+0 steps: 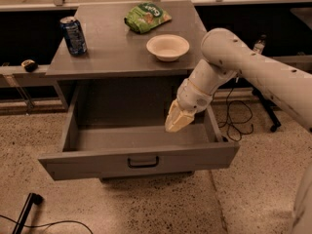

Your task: Open top drawer

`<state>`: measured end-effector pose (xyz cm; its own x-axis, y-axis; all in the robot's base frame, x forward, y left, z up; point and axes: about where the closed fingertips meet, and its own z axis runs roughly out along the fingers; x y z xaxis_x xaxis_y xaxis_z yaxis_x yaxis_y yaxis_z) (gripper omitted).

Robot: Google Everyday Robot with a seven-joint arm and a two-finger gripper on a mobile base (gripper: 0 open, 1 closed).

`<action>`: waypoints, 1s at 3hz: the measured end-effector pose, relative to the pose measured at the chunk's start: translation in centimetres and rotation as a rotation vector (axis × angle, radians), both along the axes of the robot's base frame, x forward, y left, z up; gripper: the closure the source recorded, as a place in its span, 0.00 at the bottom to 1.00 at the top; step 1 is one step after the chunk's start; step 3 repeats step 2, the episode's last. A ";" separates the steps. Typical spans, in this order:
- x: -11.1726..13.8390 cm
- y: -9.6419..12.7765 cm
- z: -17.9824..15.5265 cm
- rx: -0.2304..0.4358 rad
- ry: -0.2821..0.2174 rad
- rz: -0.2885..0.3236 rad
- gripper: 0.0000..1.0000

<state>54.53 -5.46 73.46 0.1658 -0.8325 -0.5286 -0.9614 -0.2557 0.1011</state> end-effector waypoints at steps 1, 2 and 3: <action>0.0 0.0 0.0 0.000 0.000 0.000 0.35; 0.0 0.0 0.0 0.000 0.000 0.000 0.06; 0.0 0.0 0.0 0.000 0.000 0.000 0.06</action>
Offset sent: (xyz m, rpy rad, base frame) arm 0.0000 0.0000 0.0000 0.0000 0.0000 0.0000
